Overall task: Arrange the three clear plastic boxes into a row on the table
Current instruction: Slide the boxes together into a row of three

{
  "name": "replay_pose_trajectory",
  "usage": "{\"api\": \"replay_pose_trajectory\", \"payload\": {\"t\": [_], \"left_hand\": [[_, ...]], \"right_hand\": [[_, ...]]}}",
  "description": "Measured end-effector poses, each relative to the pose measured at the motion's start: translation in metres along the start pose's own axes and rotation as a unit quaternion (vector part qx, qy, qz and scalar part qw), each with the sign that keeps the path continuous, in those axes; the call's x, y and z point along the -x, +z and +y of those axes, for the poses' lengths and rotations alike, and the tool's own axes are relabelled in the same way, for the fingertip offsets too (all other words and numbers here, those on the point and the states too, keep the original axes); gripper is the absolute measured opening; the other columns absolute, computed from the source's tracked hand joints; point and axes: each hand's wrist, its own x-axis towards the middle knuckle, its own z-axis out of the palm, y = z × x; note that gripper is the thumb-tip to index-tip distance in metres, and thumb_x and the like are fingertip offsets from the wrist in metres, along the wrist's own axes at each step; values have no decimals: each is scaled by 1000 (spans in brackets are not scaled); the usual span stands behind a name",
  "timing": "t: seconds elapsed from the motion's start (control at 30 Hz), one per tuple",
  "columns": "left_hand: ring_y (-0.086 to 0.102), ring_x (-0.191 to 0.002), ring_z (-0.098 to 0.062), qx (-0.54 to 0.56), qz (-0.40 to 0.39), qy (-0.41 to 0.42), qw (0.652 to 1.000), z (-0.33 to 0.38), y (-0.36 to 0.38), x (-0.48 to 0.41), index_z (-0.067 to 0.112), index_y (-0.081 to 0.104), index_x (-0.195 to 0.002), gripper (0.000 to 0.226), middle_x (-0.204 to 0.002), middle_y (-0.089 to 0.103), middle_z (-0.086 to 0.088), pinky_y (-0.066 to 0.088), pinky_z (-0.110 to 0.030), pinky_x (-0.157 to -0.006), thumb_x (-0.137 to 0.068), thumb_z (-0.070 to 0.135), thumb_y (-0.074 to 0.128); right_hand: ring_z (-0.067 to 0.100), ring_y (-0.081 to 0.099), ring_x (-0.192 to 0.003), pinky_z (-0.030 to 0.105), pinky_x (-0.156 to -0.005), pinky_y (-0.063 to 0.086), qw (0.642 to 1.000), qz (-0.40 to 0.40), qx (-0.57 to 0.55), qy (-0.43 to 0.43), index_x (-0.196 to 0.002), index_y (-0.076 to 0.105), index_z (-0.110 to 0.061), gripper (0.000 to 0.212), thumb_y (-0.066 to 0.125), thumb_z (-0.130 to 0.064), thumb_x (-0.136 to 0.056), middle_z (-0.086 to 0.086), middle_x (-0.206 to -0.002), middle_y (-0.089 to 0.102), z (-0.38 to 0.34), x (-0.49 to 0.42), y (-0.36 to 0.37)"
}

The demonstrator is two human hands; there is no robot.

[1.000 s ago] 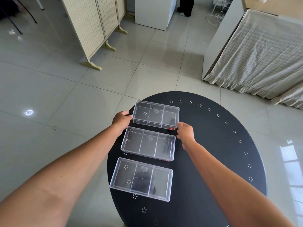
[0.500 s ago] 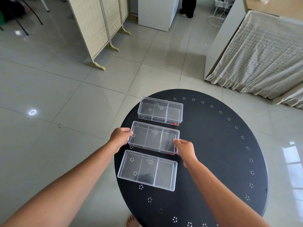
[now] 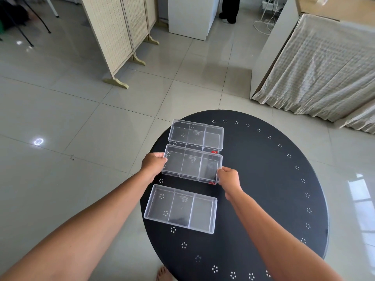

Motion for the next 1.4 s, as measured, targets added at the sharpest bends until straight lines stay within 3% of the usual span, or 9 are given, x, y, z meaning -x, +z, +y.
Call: {"api": "replay_pose_trajectory", "payload": {"t": [0.67, 1.1, 1.17, 1.23, 1.27, 1.3, 1.33, 1.37, 1.4], "left_hand": [[66, -118, -33, 15, 13, -3, 1000, 3, 6, -10, 10, 64, -129, 40, -125, 70, -13, 52, -46, -103, -89, 13, 66], [65, -118, -32, 0, 10, 4, 1000, 2, 3, -7, 13, 61, -134, 46, -128, 69, -13, 53, -45, -102, -88, 18, 64], [67, -105, -28, -2, 8, 5, 1000, 1, 1, -2, 13, 58, -136, 49, -119, 70, -7, 54, -40, -98, -88, 18, 64], [59, -86, -24, 3, -2, 0, 1000, 1, -3, 5, 11, 56, -138, 50, -94, 67, -3, 53, -37, -81, -89, 16, 64], [55, -83, -24, 4, -9, -3, 1000, -1, -5, 9, 10, 55, -139, 50, -88, 64, -4, 51, -36, -74, -89, 16, 64], [52, -82, -24, 5, -18, -7, 1000, -3, -8, 13, 9, 55, -139, 50, -87, 62, -6, 48, -34, -69, -90, 15, 65], [51, -82, -24, 4, -25, -8, 1000, -5, -11, 18, 9, 55, -138, 50, -88, 60, -8, 45, -32, -66, -90, 15, 66], [51, -82, -23, 3, -29, -10, 1000, -7, -14, 23, 9, 55, -138, 50, -90, 59, -8, 44, -30, -64, -90, 16, 66], [52, -82, -23, -1, -32, -11, 999, -10, -17, 28, 9, 55, -138, 50, -91, 60, -6, 44, -30, -63, -90, 17, 67]], "right_hand": [[16, 21, -55, 29, -52, 17, 1000, 1, 3, -5, -54, 30, -19, 39, 36, -2, -88, -3, -53, 28, -4, -9, -1], [17, 19, -57, 31, -54, 17, 1000, 6, -11, -5, -58, 28, -19, 31, 34, -3, -84, -2, -55, 27, -4, -9, 0], [17, 19, -60, 32, -55, 16, 1000, 9, -13, -5, -62, 28, -21, 27, 36, -6, -83, -1, -60, 26, 0, -7, -1], [17, 25, -64, 31, -57, 21, 1000, 15, -20, -2, -65, 40, -24, 26, 39, -9, -86, -1, -65, 34, 1, -2, -3], [17, 35, -70, 29, -63, 28, 1000, 13, -26, -6, -82, 59, -24, 23, 42, -11, -89, -1, -74, 47, 4, 0, -4], [18, 47, -84, 28, -75, 34, 999, 13, -32, -7, -117, 64, -20, 31, 44, -15, -93, 1, -95, 59, 8, 1, -5], [21, 53, -104, 28, -85, 34, 999, 16, -29, 2, -142, 49, -14, 47, 45, -18, -96, 3, -120, 61, 12, 4, -5], [23, 52, -120, 29, -91, 33, 1000, 22, -21, 9, -152, 36, -12, 56, 46, -22, -97, 3, -135, 56, 16, 5, -6], [25, 51, -124, 30, -93, 35, 1000, 22, -12, 11, -154, 32, -13, 60, 47, -25, -97, 3, -138, 53, 21, 9, -7]]}}
